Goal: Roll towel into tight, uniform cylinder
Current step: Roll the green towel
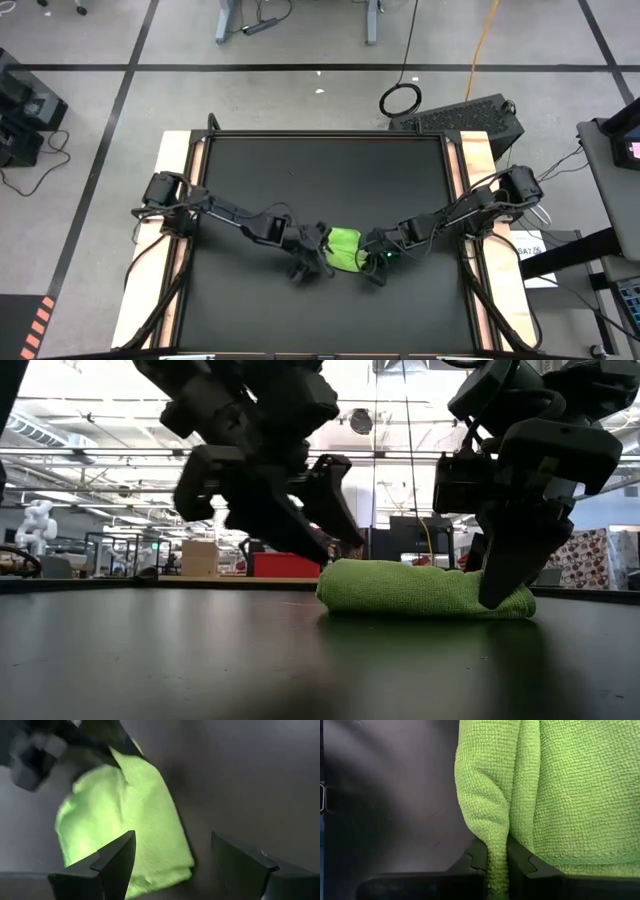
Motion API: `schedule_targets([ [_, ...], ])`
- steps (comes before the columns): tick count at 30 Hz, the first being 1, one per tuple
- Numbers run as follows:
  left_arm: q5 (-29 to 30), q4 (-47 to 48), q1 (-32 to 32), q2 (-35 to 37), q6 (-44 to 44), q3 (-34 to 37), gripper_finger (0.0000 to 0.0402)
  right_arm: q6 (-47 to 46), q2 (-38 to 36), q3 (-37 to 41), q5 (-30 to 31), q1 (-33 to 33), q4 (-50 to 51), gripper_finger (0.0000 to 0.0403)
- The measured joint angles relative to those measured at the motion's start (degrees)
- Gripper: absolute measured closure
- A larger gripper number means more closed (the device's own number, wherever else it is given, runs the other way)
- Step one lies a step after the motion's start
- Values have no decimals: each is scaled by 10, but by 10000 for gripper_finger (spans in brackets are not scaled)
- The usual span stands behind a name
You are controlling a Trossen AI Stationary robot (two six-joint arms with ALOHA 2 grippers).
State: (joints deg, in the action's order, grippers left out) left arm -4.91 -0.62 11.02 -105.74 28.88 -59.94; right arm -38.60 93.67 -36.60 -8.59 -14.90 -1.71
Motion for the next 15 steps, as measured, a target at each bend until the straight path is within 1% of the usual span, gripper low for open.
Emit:
schedule_targets([
  [2,3,-14,-2,-10,15,-1,136,0,0,0,1,1,0,384],
  [4,7,-5,-5,-24,20,-1,136,-2,0,0,-6,4,-1,383],
  [5,-1,3,-8,-32,21,0,136,-2,0,0,-9,6,-1,383],
  [9,-63,14,-18,-51,18,-1,136,-6,-1,-1,-11,8,-2,383],
  [13,-78,16,-19,-56,16,-2,136,-12,-2,-1,-12,11,-3,383],
  [15,-67,12,-21,-56,8,-2,136,-13,-2,-1,-12,11,-5,383],
])
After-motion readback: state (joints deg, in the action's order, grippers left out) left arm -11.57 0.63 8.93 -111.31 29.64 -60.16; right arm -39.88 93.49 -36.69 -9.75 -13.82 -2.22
